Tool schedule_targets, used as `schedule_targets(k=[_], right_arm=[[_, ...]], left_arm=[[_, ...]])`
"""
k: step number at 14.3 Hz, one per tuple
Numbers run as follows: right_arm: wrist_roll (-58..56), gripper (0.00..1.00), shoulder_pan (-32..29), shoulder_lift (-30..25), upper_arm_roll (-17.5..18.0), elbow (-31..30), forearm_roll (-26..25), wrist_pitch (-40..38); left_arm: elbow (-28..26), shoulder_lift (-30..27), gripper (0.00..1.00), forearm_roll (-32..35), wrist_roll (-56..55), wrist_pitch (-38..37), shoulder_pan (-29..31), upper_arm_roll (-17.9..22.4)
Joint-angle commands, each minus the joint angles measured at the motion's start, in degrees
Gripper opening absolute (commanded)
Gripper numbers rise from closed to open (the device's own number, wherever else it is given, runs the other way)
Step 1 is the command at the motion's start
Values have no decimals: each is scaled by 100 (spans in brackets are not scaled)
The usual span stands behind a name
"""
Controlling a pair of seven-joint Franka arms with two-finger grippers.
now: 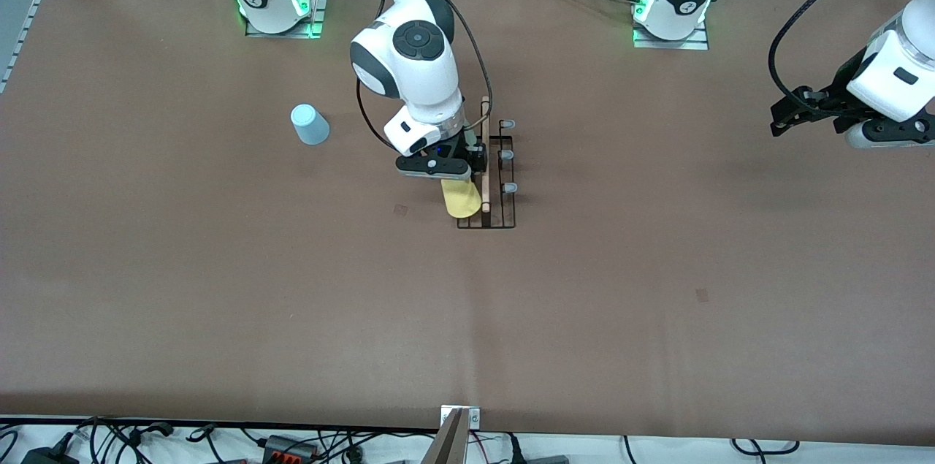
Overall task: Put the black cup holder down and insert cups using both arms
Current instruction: 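Carry the yellow cup to the holder and lower it onto a peg, then open the right gripper and draw it back from the holder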
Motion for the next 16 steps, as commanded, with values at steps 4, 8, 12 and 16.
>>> schedule_targets(k=[4,8,12,16], right_arm=[[-715,100,-1063,-1150,72,130,-51,-1222],[-2866,100,-2505,-1943,293,139,141,-2577],[-4197,100,-3815,-2541,214,148,932,-3324],[-4899,100,-4229,-2849,21,244,942,-3853]], left_arm=[[-65,-59,100,-103,138,66,11,-3],[-65,-59,100,-112,138,66,11,-3],[-65,-59,100,-112,138,66,11,-3],[-65,-59,100,-103,112,66,11,-3]])
